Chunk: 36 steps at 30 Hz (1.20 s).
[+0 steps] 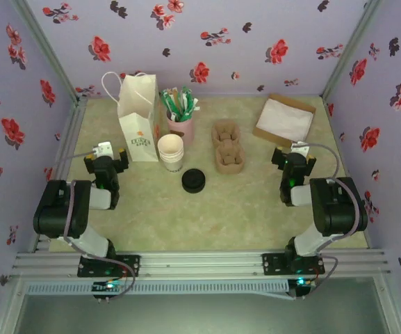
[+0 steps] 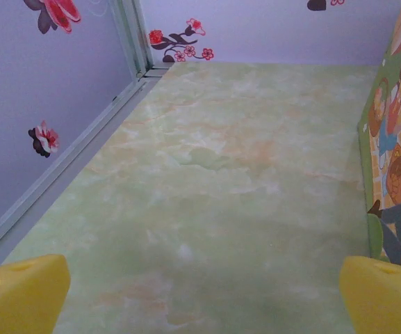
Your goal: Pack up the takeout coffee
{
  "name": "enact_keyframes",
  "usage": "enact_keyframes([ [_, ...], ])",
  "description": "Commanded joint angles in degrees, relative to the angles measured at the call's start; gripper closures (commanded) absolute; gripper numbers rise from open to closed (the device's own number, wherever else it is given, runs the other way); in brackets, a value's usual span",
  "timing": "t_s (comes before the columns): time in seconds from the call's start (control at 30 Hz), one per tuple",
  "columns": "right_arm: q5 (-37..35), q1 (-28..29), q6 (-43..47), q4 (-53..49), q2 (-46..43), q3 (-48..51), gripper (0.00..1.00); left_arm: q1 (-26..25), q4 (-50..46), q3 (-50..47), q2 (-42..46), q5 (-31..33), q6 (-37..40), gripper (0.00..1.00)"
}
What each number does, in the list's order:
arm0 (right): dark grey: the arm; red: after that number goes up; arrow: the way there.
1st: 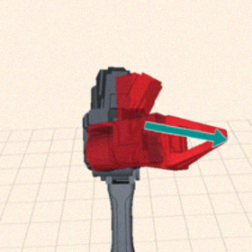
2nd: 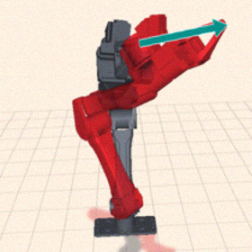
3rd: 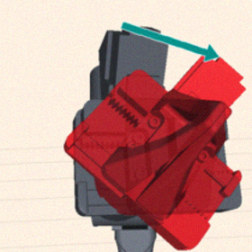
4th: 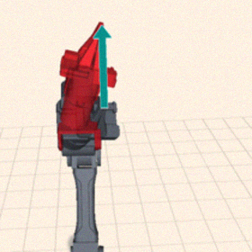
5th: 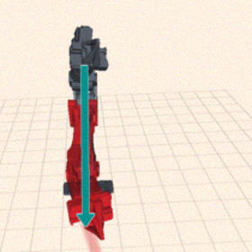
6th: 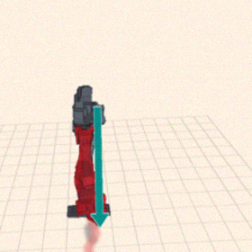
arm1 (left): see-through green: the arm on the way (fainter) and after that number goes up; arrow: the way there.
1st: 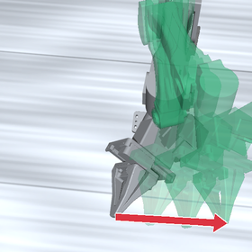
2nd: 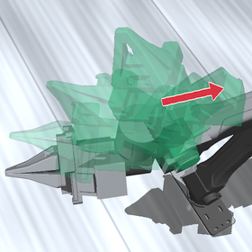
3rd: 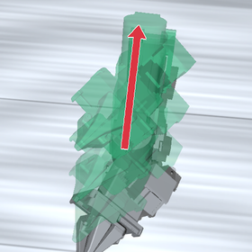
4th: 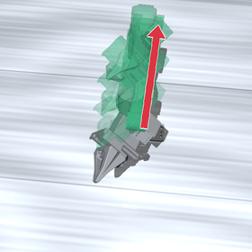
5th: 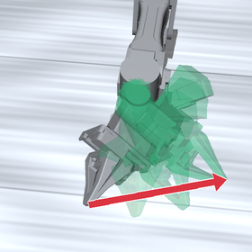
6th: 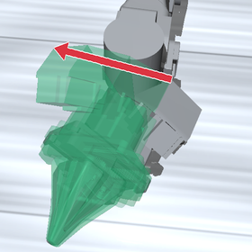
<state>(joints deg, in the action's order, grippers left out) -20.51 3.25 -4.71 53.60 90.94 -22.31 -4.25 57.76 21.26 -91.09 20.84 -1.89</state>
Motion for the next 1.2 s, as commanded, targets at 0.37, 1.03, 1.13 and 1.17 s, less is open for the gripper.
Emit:
enact_keyframes([
  [0.37, 1.0, -0.72, -1.27, -1.05, -1.55, 1.05, 0.01, -0.49, -1.04, -0.87, 1.88, -0.37, 2.02, 0.0],
  [1.03, -1.82, 1.27, 0.52, -5.53, -12.83, 3.41, 0.01, -0.48, -1.27, -0.78, 1.8, -0.51, 2.11, 0.0],
  [1.13, -3.32, 3.83, -0.34, -13.75, -25.49, 3.32, 0.01, 0.96, -3.44, 0.01, 2.14, -1.8, 0.62, 0.0],
  [1.17, -1.97, 4.3, -1.17, -17.01, -29.73, 2.53, 0.01, 1.17, -3.4, 0.01, 2.21, -1.85, 0.44, 0.0],
])
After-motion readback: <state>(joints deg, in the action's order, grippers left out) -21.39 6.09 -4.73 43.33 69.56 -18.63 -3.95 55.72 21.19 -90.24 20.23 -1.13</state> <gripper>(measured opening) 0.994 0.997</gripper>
